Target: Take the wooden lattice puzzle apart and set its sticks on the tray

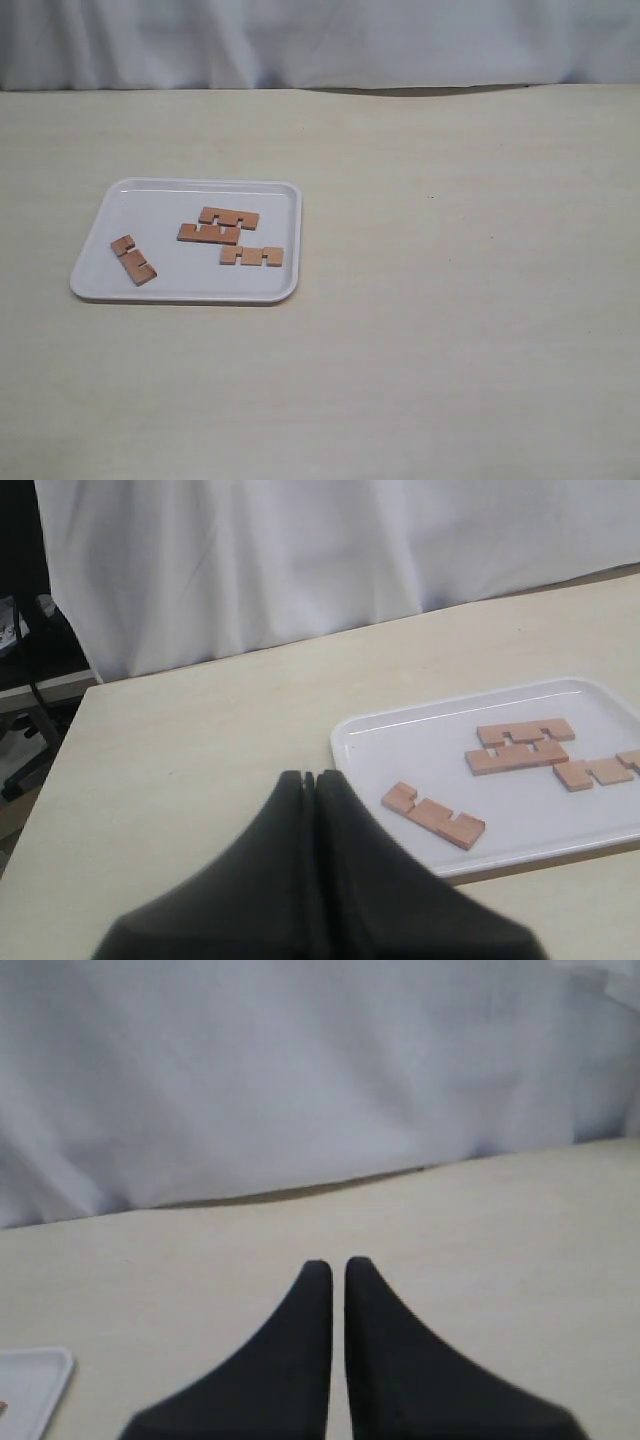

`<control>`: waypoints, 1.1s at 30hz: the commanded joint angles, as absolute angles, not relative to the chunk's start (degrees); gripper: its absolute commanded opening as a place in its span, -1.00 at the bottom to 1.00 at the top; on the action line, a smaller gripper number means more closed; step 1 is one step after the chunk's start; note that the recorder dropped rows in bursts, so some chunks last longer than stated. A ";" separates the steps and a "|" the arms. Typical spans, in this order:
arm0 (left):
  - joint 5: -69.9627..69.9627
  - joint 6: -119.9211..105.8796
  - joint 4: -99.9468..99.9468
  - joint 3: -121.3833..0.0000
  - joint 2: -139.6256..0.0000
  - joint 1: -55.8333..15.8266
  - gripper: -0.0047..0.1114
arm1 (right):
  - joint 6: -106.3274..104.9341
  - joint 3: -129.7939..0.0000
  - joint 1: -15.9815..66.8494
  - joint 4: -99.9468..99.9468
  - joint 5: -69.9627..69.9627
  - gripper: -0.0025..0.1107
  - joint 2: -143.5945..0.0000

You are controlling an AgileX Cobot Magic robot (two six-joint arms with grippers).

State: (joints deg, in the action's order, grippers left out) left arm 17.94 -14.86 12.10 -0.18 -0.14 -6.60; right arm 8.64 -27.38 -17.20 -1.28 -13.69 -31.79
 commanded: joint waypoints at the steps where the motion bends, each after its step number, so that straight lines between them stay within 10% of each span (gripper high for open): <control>1: 17.41 -15.16 12.22 0.00 0.00 -6.00 -0.92 | 9.98 -21.25 -14.25 -1.92 -6.11 -0.88 -21.72; 11: 17.41 -15.16 12.22 0.00 0.00 -6.00 -0.92 | 6.32 -19.28 -13.80 -2.57 -7.97 -0.88 -0.52; 33: 17.41 -15.16 12.22 0.00 0.00 -6.00 -0.92 | 5.68 -4.94 -13.80 5.48 -4.86 -0.88 0.00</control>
State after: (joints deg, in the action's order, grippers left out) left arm 17.94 -14.86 12.10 -0.18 -0.14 -6.60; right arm 5.39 -9.83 -13.95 4.99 -7.37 -0.20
